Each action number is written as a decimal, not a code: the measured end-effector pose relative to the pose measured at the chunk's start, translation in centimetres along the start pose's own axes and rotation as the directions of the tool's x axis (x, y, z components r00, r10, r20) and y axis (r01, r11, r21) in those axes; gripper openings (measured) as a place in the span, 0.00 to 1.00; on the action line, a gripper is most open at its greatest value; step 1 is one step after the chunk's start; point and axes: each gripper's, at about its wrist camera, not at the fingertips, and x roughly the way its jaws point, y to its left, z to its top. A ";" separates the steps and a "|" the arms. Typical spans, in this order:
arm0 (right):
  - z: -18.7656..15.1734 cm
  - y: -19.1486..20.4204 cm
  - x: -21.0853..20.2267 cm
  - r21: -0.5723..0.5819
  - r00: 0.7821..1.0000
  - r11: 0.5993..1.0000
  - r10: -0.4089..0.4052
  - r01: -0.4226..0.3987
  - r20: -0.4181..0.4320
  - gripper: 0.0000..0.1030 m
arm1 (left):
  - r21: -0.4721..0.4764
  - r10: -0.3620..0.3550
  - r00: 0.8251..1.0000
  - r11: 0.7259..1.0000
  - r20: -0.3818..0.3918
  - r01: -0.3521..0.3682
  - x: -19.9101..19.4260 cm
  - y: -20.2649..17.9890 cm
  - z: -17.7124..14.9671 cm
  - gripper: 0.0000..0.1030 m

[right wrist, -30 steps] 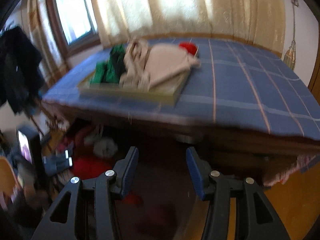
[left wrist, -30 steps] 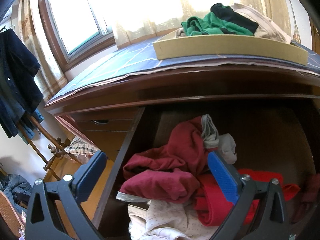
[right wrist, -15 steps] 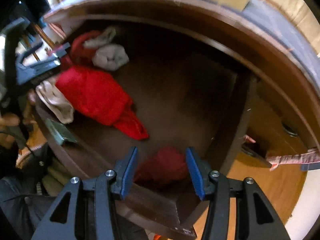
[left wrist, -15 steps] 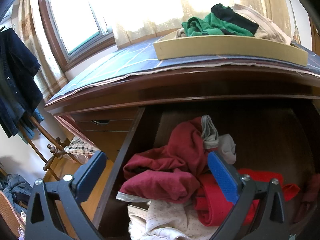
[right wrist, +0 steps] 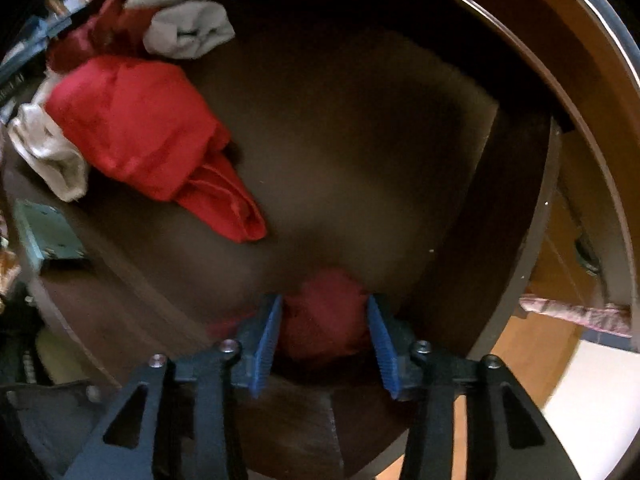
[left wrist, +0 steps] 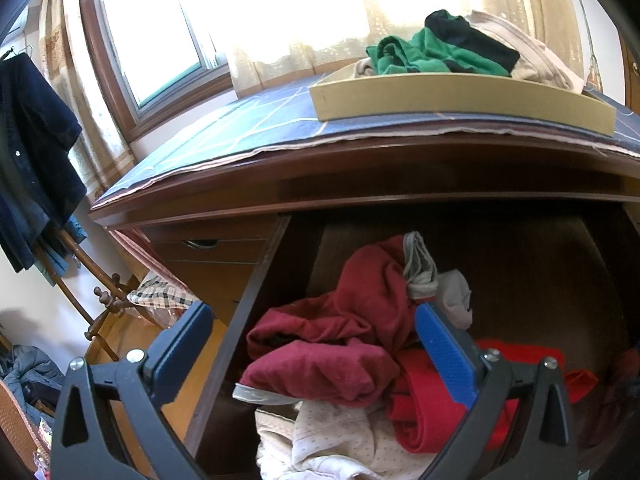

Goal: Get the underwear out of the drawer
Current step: 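Reach the right gripper into the drawer and grasp the maroon garment, then carry the maroon garment with the right gripper over the tray, then release the maroon garment into the tray with the right gripper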

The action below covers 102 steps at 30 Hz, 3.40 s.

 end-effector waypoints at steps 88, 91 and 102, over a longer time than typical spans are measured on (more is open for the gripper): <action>26.3 -17.3 -13.2 0.501 0.800 0.847 -0.171 -0.180 0.576 0.53 | -0.076 0.122 0.979 0.988 -0.161 -0.135 6.3 4.7 2.1 1.00; 23.9 -16.6 -15.7 0.506 0.705 0.843 -0.245 -0.185 0.666 0.53 | -0.075 0.123 0.980 0.988 -0.157 -0.136 6.1 4.7 2.1 1.00; 13.6 -12.1 -19.0 0.369 0.582 0.910 -0.200 -0.187 0.788 0.56 | -0.077 0.124 0.979 0.987 -0.159 -0.138 6.1 4.9 2.0 1.00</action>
